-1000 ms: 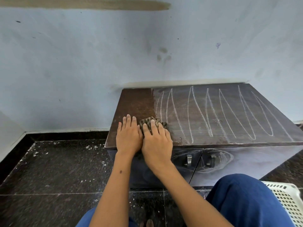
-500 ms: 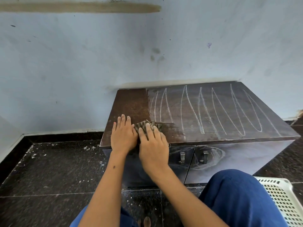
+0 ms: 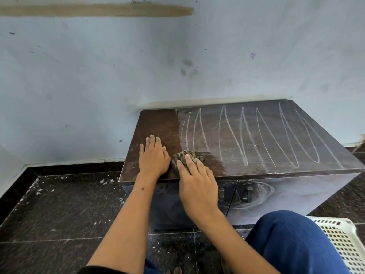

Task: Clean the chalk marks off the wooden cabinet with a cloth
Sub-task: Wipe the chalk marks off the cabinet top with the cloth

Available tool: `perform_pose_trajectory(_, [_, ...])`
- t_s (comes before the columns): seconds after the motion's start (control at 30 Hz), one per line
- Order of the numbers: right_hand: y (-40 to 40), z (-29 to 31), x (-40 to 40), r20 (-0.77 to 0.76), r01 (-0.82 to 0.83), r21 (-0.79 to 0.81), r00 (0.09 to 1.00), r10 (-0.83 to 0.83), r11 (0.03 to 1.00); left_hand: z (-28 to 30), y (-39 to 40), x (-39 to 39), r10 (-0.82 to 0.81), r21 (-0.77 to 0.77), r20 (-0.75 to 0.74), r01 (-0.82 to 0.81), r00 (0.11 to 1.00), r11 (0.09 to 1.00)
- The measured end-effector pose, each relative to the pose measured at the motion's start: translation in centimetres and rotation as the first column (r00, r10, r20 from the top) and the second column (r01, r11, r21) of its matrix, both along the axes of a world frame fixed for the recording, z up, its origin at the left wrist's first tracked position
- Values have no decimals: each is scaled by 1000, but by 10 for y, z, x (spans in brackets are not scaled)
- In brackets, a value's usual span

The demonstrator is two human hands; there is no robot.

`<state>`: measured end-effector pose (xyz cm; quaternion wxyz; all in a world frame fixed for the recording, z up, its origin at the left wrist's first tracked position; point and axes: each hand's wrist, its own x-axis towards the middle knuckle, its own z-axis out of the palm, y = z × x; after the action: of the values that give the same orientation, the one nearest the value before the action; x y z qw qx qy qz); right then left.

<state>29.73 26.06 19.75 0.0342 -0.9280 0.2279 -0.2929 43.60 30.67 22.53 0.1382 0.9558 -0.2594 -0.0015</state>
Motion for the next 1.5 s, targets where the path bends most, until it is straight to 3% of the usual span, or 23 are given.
perform_pose_trajectory(0.17, [-13,5,23,-64,62,85,996,-56,994,-6,0,-2,-6,28,37,5,999,1000])
perform_pose_trajectory(0.3, [-39,27,63,-248,-51,233,962,110,971,-5,1,-2,-11,32,35,10,999,999])
perform_pose_trajectory(0.37, [-49,35,78,-290,-40,253,950,116,967,-4,2,-3,-14,27,34,13,999,1000])
perform_pose_trajectory(0.63, [-19,14,28,-54,36,173,998,-27,984,-4,-2,-2,-31,78,110,22,993,997])
perform_pose_trajectory(0.9, [-54,35,97,-240,7,269,969,60,963,-2,-1,1,-92,53,60,89,994,995])
perform_pose_trajectory(1.07, [-37,23,69,-168,59,249,986,-17,967,-1,-4,1,-155,100,153,141,976,985])
perform_pose_trajectory(1.17, [-19,16,42,-70,109,199,993,-97,974,0,-6,5,-194,92,98,185,976,978])
perform_pose_trajectory(1.3, [-44,26,73,-189,8,249,981,41,968,-3,-6,6,-183,22,71,182,981,983])
perform_pose_trajectory(1.5, [-48,29,81,-234,31,255,972,31,967,-2,-2,3,-155,-12,36,156,987,988])
